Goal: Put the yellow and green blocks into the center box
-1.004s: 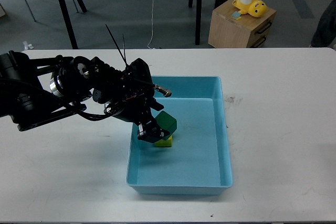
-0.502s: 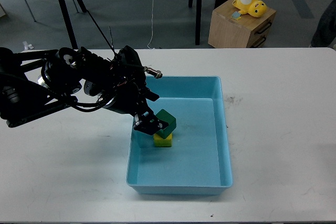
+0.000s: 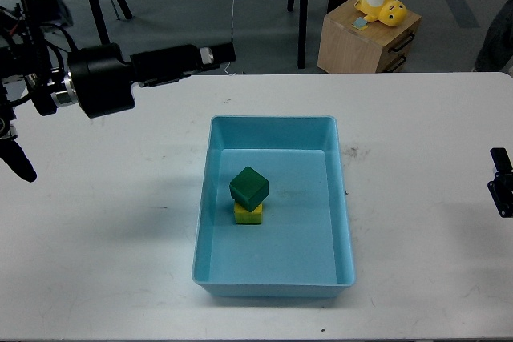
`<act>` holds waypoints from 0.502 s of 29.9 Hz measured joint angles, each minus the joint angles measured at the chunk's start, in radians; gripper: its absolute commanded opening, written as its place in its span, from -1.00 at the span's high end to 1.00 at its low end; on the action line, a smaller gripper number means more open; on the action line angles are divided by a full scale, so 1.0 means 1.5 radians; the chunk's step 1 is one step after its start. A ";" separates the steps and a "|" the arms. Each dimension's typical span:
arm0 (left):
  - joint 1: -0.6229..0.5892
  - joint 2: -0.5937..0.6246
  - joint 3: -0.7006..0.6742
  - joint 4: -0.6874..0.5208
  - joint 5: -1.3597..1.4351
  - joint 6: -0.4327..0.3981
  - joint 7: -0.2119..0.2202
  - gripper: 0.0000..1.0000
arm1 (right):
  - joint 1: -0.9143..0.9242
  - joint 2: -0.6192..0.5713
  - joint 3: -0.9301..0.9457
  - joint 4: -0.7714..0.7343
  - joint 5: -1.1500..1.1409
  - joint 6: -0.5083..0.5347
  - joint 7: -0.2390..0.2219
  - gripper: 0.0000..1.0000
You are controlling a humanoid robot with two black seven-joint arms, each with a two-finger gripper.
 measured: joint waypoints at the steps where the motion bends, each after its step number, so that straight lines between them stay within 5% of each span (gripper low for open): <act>1: 0.032 -0.012 -0.017 0.002 -0.049 0.036 0.000 -1.00 | 0.015 0.008 -0.006 -0.001 0.000 0.000 -0.002 -0.98; 6: 0.124 -0.062 -0.047 0.005 -0.225 0.183 0.000 -1.00 | 0.061 0.032 -0.022 -0.002 0.055 0.007 -0.017 -0.98; 15: 0.221 -0.163 -0.052 0.018 -0.644 0.205 0.000 -1.00 | 0.079 0.035 -0.003 -0.064 0.480 0.136 -0.082 -0.98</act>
